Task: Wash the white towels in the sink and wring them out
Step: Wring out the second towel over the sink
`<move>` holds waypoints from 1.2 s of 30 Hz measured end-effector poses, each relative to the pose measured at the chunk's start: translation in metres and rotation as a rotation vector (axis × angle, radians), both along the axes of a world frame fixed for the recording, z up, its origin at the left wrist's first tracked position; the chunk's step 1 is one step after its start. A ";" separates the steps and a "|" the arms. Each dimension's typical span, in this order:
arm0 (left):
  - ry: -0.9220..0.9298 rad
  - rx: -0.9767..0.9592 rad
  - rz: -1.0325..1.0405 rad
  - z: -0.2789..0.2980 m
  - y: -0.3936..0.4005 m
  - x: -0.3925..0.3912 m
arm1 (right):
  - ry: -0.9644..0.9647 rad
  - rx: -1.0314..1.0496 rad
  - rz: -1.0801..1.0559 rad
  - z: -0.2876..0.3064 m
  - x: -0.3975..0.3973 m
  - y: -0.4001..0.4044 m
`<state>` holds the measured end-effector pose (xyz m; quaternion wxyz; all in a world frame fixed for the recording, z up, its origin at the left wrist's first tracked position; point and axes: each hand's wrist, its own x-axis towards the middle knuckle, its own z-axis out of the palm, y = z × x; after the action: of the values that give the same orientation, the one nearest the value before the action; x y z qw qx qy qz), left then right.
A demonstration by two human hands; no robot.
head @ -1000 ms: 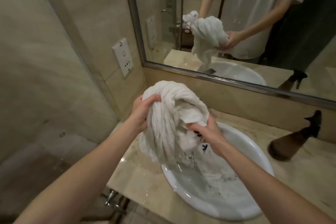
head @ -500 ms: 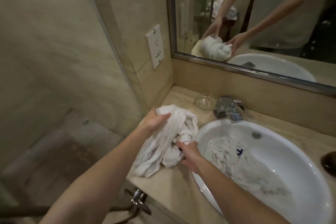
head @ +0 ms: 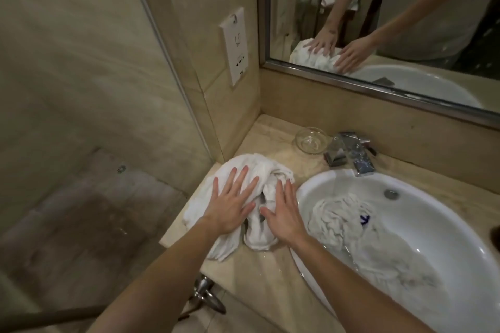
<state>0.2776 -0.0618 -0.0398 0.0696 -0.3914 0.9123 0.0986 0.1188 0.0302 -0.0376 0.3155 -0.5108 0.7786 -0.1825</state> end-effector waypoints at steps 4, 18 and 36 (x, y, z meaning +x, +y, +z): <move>0.057 -0.030 0.095 -0.027 0.009 -0.018 | -0.138 -0.036 -0.059 -0.018 0.018 0.000; 0.062 -0.004 0.236 -0.002 0.036 -0.067 | -0.251 -0.144 -0.048 -0.012 -0.035 0.052; -0.101 0.344 -0.140 -0.037 0.161 -0.237 | 0.168 0.305 -0.217 -0.038 -0.216 0.221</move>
<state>0.0408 0.0995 -0.0765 0.1879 -0.3138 0.9023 0.2281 -0.0975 0.2516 -0.0754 0.3017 -0.3836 0.8712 -0.0523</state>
